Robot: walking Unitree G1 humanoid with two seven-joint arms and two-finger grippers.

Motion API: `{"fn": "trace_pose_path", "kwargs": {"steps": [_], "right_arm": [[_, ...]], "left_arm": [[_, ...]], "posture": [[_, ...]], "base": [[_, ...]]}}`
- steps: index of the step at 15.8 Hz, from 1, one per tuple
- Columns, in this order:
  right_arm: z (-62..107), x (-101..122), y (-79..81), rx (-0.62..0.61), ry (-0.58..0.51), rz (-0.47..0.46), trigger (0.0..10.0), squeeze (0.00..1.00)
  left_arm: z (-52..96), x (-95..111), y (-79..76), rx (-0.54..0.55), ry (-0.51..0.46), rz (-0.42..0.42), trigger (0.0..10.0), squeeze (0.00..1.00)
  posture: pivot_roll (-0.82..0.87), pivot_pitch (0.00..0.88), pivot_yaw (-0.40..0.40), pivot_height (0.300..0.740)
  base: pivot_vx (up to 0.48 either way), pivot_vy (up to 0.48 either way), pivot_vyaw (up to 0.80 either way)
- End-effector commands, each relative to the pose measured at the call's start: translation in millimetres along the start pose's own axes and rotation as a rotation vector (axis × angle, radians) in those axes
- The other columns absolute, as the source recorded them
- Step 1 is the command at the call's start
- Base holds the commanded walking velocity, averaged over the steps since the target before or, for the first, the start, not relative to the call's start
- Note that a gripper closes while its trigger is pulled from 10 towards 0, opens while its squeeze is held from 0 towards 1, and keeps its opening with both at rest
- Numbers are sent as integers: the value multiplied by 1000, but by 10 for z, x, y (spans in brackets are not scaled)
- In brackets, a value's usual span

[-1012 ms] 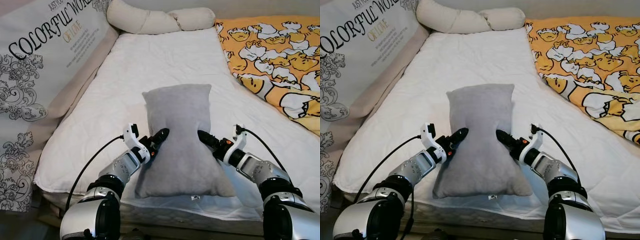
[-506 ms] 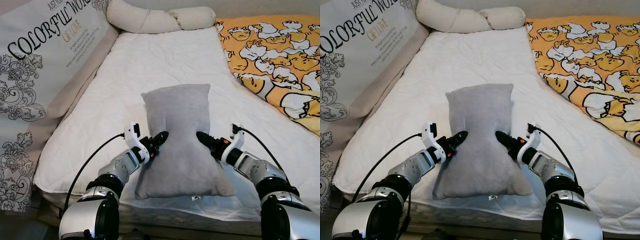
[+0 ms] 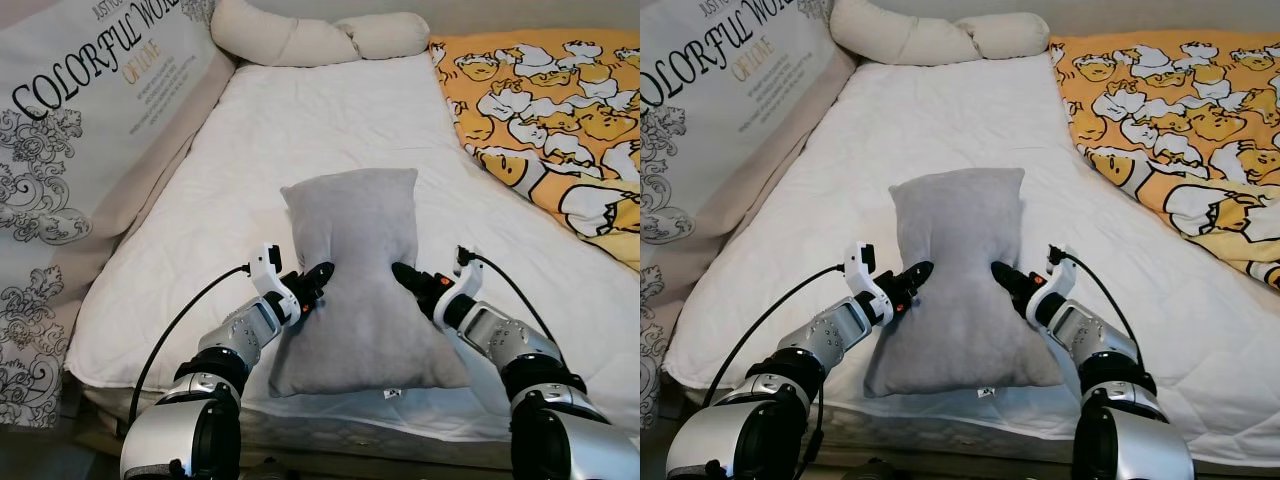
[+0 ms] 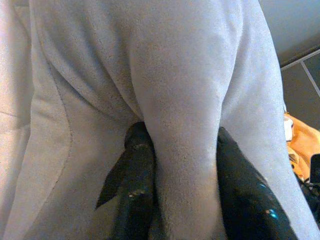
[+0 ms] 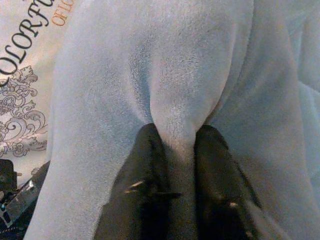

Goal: Clean up the room

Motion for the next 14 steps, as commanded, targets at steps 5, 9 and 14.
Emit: {"fn": "trace_pose_path", "kwargs": {"steps": [5,9,14], "right_arm": [[-133,-192,101,-51,91,26,0,0],[-144,181,491,37,-137,161,0,0],[55,352,840,44,-246,237,0,0]], "left_arm": [[-49,61,-96,-19,31,-192,0,0],[20,551,-211,8,-100,-503,2235,0],[250,865,-518,-5,-266,-603,1255,0]], "posture": [[2,0,107,740],[7,0,108,740],[27,0,82,740]], "base": [[0,0,0],[0,0,0],[0,0,0]]}}
Point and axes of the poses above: a point about 5 cm out from each wrist's last joint towards the gripper, its own z axis pointing back from the gripper into the wrist, its own x axis along the axis of the wrist's last joint, y = z × x, the point moved 6 cm from there along -z, pointing out of the wrist towards the gripper, and after that the axes turned 8 degrees about -z, right-handed, at the moved point
